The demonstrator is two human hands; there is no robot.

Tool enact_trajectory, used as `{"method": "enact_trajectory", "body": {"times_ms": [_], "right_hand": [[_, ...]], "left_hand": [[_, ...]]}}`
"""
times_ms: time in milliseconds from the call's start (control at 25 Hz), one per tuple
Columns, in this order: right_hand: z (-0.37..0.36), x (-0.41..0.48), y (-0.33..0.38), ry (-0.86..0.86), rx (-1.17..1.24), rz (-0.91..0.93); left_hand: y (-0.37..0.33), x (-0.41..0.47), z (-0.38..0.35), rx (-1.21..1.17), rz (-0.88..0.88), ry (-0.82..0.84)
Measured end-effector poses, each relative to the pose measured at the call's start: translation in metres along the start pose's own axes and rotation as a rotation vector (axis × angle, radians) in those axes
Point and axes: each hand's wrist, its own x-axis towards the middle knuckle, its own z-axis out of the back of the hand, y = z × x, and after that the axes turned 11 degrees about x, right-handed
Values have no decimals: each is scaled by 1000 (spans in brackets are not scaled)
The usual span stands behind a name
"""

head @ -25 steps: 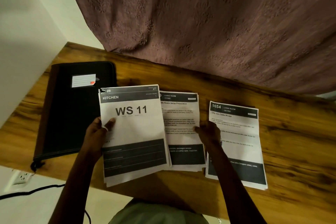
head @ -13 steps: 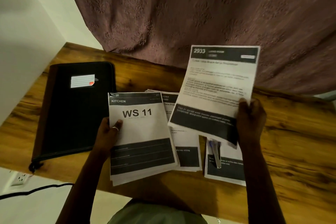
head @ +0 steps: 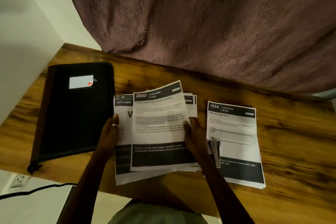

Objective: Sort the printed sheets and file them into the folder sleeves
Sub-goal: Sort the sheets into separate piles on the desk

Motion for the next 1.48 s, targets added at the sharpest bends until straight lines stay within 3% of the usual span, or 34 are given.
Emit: {"method": "enact_trajectory", "body": {"times_ms": [240,400,480,560,720,920,1000,1320,1480], "right_hand": [[-31,-1,0,122,-111,29],[-6,13,-24,-182,-392,-66],[5,19,-33,-144,-462,-193],[9,21,-33,-77,-426,-258],[14,28,-26,-158,-211,-331],[24,36,-29,-159,-126,-394],[29,37,-25,-180,-156,-370],[76,31,9,-247,-192,52],[109,33,35,-452,-97,92]], "left_hand": [[-3,2,-6,93,31,45],[1,1,-6,65,7,33],[0,1,0,6,-18,16],[-3,0,4,-38,-36,19],[-5,0,13,-70,-26,21],[-5,0,19,-83,-22,31],[-6,-1,20,-90,-17,31],[-5,-1,19,-63,7,57],[-3,1,18,-40,-2,62]]}}
